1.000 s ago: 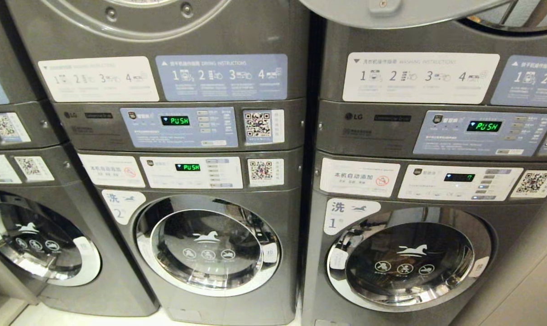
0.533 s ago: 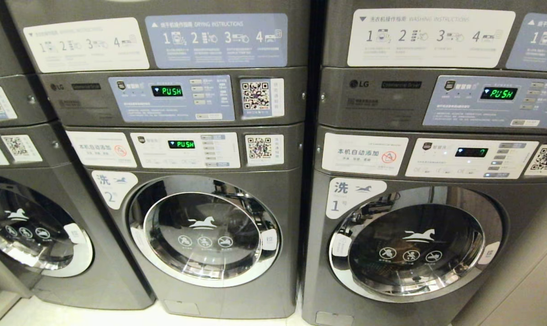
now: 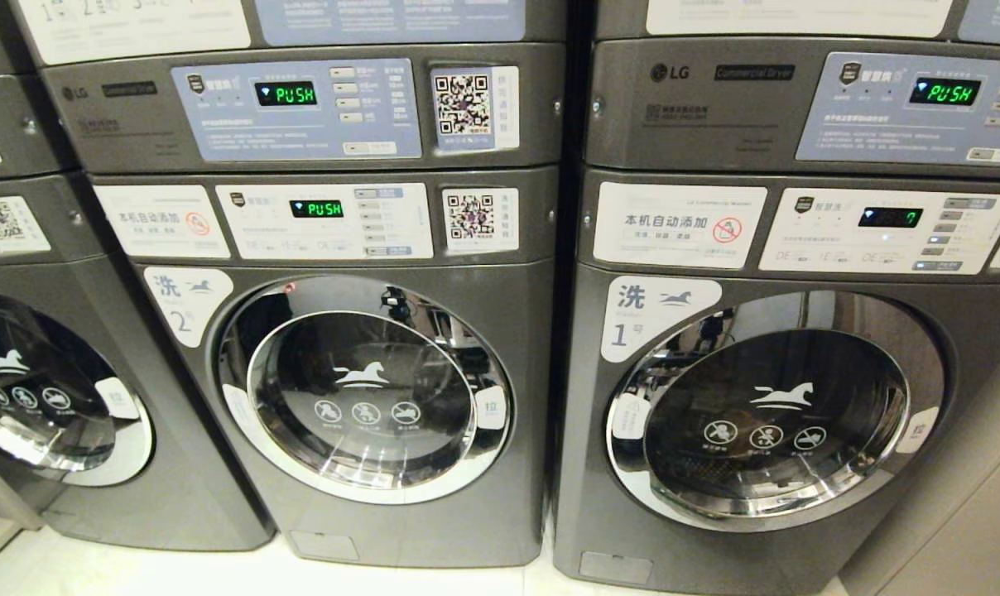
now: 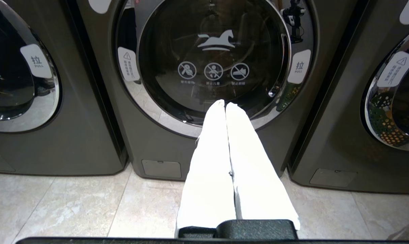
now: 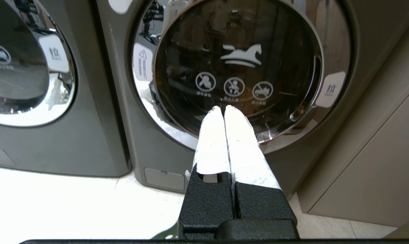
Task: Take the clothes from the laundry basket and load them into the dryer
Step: Take the clothes out of the basket
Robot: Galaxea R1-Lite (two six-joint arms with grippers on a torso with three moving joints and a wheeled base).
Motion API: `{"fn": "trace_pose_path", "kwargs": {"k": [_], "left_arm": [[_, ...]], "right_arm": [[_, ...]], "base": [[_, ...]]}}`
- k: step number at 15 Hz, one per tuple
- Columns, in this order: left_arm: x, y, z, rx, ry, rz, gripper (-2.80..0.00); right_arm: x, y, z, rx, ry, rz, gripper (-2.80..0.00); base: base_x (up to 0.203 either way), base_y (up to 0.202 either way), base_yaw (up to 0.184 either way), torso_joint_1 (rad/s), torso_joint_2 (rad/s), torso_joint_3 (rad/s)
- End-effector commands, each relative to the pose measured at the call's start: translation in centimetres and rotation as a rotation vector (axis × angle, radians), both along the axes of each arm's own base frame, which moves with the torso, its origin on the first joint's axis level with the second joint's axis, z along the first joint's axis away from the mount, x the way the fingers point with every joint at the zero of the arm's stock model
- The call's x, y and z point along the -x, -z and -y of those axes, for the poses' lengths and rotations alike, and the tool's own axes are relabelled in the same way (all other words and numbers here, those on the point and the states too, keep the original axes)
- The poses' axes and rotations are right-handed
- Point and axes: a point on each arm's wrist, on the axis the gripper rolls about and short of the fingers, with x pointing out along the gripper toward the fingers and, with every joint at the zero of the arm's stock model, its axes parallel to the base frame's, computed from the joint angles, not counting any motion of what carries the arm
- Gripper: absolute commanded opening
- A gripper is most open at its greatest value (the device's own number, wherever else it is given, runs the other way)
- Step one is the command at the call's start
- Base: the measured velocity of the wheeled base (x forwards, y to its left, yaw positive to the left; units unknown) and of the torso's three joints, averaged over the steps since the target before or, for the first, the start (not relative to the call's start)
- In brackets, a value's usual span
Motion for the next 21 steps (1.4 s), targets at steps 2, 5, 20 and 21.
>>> {"fn": "trace_pose_path", "kwargs": {"k": [2, 5, 20, 21], "left_arm": [[-0.01, 0.0, 0.0, 0.0, 0.0, -0.002, -2.8], [-0.01, 0.0, 0.0, 0.0, 0.0, -0.002, -2.8], [-0.01, 0.0, 0.0, 0.0, 0.0, -0.002, -2.8], [-0.01, 0.0, 0.0, 0.0, 0.0, -0.002, -2.8]], "right_arm": [[0.01, 0.0, 0.0, 0.002, 0.001, 0.002, -2.8], [0.01, 0.0, 0.0, -0.001, -0.001, 0.002, -2.8], [0.01, 0.02, 0.0, 0.002, -0.002, 0.0, -2.8], [0.01, 0.01, 0.0, -0.001, 0.0, 0.001, -2.8]], "base": [[0.0, 0.0, 0.0, -0.125, 0.47, 0.348], [0.0, 0.0, 0.0, -0.094, 0.45, 0.365], [0.0, 0.0, 0.0, -0.011, 0.15, 0.133], [0.0, 0.0, 0.0, 0.0, 0.0, 0.0]]}}
